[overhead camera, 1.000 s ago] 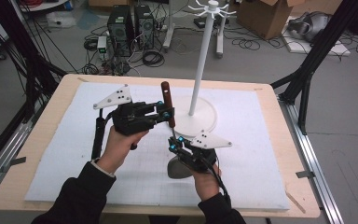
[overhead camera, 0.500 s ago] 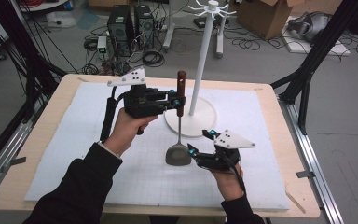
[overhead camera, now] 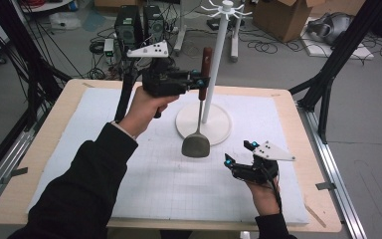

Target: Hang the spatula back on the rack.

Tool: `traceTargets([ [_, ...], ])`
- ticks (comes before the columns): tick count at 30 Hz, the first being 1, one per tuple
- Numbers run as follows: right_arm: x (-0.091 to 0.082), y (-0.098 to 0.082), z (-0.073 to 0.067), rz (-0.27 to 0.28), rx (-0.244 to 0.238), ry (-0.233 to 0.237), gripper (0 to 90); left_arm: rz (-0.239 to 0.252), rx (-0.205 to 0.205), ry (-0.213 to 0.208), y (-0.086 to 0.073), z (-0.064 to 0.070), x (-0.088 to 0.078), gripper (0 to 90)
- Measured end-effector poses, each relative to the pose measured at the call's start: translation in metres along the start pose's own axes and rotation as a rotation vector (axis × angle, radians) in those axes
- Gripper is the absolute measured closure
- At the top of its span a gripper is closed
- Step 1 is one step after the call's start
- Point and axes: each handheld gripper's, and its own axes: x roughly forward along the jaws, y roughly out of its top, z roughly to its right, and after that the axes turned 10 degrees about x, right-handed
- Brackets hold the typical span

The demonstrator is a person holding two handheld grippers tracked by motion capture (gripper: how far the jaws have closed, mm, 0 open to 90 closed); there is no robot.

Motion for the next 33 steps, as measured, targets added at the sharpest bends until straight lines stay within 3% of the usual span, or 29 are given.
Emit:
traceTargets([
  [9,-0.002,-0.005,0.005,-0.01,0.009,0.0,18.8,0.007,-0.012,-0.009,0.032,-0.016,0.019,73.3],
  [16,-0.002,-0.005,0.005,-0.01,0.012,0.013,18.8,-0.018,-0.015,-0.008,0.046,-0.026,0.035,73.3],
  [23,-0.004,-0.005,0.008,-0.008,0.018,0.017,18.9,-0.033,-0.03,0.003,0.05,-0.038,0.045,73.2],
  [33,-0.005,-0.007,0.011,-0.007,0.011,0.02,18.8,-0.041,-0.056,0.041,0.044,-0.053,0.049,73.2],
])
